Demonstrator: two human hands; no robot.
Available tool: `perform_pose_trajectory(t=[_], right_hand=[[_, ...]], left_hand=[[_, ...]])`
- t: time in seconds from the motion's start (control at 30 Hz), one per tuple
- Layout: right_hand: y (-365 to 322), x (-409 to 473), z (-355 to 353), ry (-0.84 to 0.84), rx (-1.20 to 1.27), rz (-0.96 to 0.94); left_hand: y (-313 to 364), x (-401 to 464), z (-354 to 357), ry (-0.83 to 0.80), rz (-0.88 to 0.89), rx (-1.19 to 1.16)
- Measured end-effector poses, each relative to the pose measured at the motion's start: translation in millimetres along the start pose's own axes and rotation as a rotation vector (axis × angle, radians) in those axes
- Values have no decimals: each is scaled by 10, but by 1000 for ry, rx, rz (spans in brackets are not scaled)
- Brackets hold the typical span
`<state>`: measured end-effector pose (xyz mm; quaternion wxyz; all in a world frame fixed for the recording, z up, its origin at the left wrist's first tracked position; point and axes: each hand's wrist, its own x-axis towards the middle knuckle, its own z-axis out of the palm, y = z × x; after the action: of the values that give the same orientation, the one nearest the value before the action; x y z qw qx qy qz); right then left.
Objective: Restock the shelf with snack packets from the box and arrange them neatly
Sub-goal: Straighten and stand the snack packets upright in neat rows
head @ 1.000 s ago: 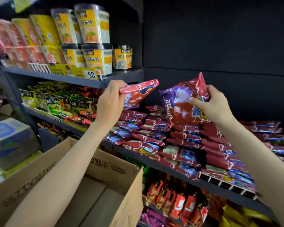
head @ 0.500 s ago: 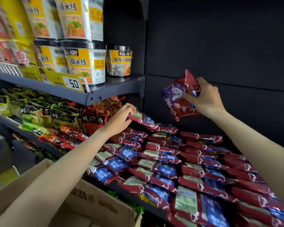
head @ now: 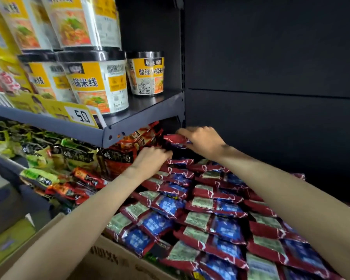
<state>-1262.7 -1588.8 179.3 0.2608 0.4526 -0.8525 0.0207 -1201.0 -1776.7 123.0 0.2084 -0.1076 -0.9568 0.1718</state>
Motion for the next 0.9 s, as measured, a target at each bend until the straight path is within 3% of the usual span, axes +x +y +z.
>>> perform_pose_trajectory(t=[0.17, 0.3, 0.5, 0.7, 0.77, 0.9], right_hand=[[-7, 132, 368, -268, -45, 112], [97, 57, 446, -475, 138, 172], [52, -368, -244, -307, 56, 66], [47, -1459, -1263, -40, -123, -34], [60, -1957, -1553, 47, -118, 9], [117, -3015, -2009, 79, -80, 179]], left_hand=[[-5, -97, 19, 36, -4, -158], [55, -130, -105, 58, 4, -235], [406, -212, -539, 290, -21, -260], [1210, -259, -1273, 615, 26, -385], [1562, -299, -1552, 600, 74, -507], [2281, -374, -2028, 279, 172, -729]])
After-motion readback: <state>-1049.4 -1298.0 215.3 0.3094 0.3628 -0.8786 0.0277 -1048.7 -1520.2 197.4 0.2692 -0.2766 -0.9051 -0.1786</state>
